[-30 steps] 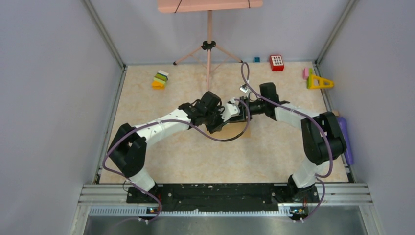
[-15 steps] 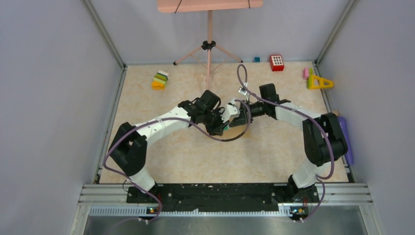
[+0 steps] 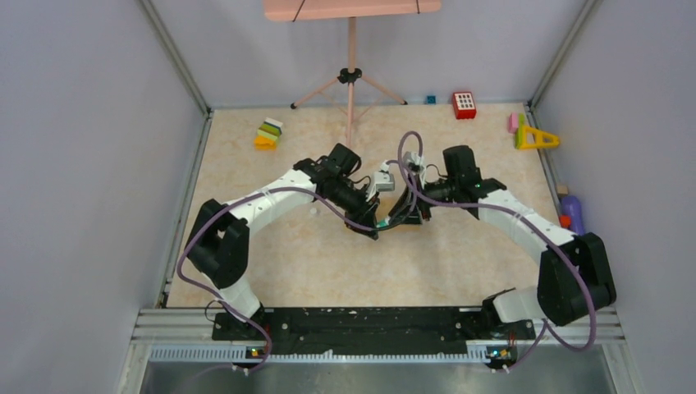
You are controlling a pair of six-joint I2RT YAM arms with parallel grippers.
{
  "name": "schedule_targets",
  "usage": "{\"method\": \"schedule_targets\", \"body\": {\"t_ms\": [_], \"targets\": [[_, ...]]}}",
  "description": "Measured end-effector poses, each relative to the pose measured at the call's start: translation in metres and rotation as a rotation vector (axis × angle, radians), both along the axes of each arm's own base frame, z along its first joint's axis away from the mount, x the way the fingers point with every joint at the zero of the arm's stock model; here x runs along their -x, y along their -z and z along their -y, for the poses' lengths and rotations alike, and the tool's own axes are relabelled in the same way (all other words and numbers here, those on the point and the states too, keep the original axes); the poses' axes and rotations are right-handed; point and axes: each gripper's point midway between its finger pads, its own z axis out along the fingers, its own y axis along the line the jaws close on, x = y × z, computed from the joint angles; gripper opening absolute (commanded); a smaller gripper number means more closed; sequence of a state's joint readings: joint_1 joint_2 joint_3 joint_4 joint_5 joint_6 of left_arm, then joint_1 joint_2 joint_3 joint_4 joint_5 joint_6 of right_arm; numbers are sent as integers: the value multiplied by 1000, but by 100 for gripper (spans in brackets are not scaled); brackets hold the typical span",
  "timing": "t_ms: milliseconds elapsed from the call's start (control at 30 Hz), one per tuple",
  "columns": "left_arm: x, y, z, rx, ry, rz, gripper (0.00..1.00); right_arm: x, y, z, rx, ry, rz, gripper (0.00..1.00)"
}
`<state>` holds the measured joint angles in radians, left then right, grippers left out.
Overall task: Place the letter into the envelope and seal it
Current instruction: Screw the solid glue.
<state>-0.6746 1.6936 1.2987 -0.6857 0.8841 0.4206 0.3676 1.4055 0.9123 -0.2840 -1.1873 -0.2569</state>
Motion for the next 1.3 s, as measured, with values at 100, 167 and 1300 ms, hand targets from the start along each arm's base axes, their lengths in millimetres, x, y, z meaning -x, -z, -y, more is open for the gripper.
{"method": "schedule_targets", "body": {"t_ms": [100,167,1300], "targets": [[11,-3,0,22,37,-50,0,6,-4,-1,-9,-3,126,52],[15,-4,1,32,49,-64,0,5,-8,-1,-11,8,169,56],[-60,34,-16,-253,-250,350,0,-55,45,-5,86,282,-607,52]]}}
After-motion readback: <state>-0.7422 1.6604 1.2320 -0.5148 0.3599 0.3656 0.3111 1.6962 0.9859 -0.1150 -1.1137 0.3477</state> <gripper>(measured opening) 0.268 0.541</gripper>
